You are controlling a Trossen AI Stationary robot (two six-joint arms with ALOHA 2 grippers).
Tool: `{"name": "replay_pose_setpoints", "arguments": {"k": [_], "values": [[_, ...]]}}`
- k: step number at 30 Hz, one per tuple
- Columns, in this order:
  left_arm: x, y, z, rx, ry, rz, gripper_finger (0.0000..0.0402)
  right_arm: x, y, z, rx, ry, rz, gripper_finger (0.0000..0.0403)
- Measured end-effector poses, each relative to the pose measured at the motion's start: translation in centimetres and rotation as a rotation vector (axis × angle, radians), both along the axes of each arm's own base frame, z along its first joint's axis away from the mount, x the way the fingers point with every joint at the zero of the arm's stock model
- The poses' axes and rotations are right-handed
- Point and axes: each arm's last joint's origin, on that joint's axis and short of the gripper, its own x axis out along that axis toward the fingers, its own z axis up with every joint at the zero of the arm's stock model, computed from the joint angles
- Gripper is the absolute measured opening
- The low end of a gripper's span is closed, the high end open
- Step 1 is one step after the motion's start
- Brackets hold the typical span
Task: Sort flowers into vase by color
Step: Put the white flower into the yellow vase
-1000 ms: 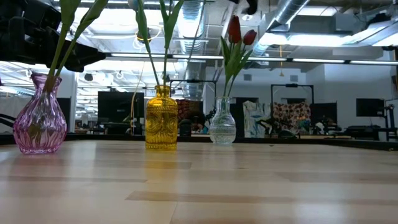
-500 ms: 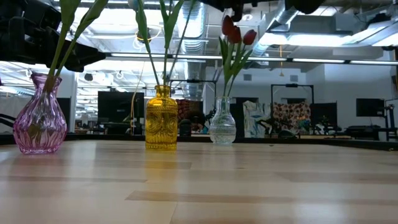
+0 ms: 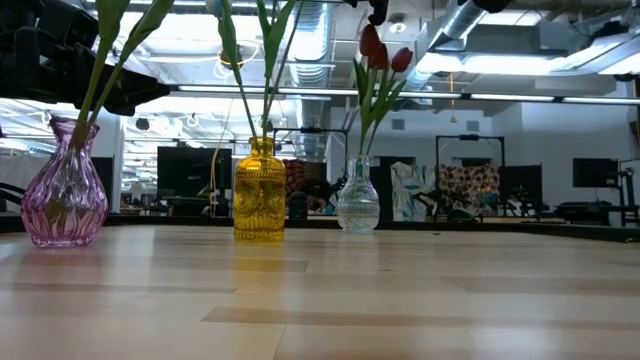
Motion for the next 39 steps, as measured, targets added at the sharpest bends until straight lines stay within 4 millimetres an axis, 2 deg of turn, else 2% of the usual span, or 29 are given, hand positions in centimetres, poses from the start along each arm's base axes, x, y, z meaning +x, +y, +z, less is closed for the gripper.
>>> {"name": "replay_pose_setpoints", "arguments": {"k": [20,39], "values": [[0.0,0.0,0.0,0.0,0.0,0.0,0.0161,0.6,-0.2,-1.3,0.044,0.067,0.005,0.0043],[0.0,0.0,0.0,0.0,0.0,0.0,0.0161,0.6,-0.4,-1.4,0.044,0.084,0.0,0.0048]]}}
